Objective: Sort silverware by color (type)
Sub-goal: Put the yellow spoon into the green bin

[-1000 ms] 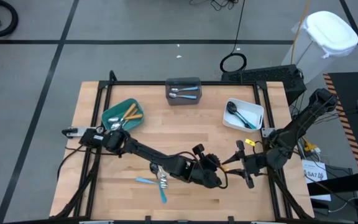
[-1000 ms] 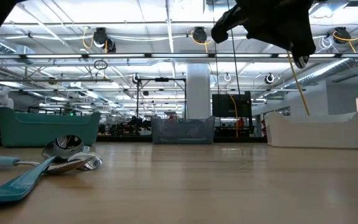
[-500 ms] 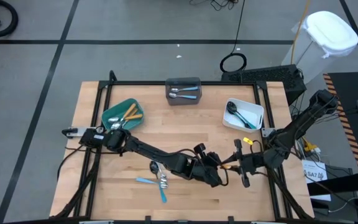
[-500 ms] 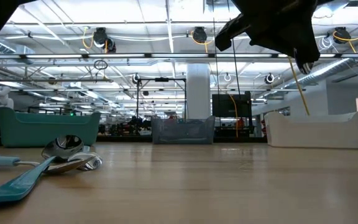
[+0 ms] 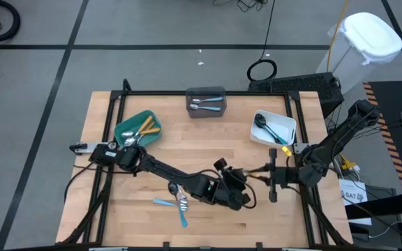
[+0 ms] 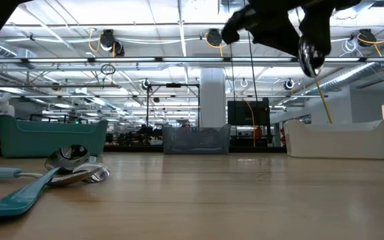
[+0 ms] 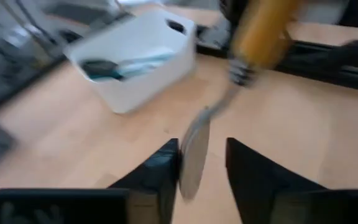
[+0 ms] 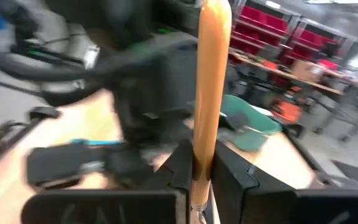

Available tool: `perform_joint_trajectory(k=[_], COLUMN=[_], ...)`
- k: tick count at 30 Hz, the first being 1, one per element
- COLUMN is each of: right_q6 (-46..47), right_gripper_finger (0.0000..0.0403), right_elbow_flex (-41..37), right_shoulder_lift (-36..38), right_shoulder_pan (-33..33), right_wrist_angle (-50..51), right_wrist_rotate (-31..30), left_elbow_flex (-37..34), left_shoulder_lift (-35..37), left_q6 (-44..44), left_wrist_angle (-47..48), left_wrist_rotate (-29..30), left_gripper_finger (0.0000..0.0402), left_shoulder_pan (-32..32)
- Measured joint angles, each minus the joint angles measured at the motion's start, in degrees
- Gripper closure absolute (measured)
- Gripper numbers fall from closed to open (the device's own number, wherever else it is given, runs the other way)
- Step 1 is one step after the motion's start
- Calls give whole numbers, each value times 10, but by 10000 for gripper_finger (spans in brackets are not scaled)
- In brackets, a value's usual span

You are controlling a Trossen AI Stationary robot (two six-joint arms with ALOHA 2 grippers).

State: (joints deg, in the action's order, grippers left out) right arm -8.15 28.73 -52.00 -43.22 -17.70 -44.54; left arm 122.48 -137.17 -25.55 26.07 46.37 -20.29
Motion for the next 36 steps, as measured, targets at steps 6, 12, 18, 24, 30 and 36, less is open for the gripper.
perform_joint_trajectory(k=[6, 12, 18, 24, 30, 36], right_q6=[4, 13, 14, 13, 12, -2], right_gripper_finger=[374, 374, 374, 374, 374, 373], right_elbow_flex=[0, 0, 0, 0, 0, 0], right_shoulder_lift=[7, 7, 7, 7, 7, 7], right_shoulder_pan=[0, 0, 1, 2, 2, 1], right_wrist_angle=[12, 7, -24, -26, -26, -33], right_wrist_rotate=[-112, -184, -187, -186, -184, -181], left_elbow_flex=[0, 0, 0, 0, 0, 0], left_shoulder_lift=[0, 0, -5, -6, -7, -7], left_q6=[28, 26, 69, 109, 158, 181], left_wrist_angle=[-4, -18, -94, -142, -202, -204], left_wrist_rotate=[166, 263, 267, 257, 222, 216], left_gripper_finger=[196, 169, 168, 167, 167, 167], left_shoulder_pan=[-26, -44, -37, -30, -15, 2])
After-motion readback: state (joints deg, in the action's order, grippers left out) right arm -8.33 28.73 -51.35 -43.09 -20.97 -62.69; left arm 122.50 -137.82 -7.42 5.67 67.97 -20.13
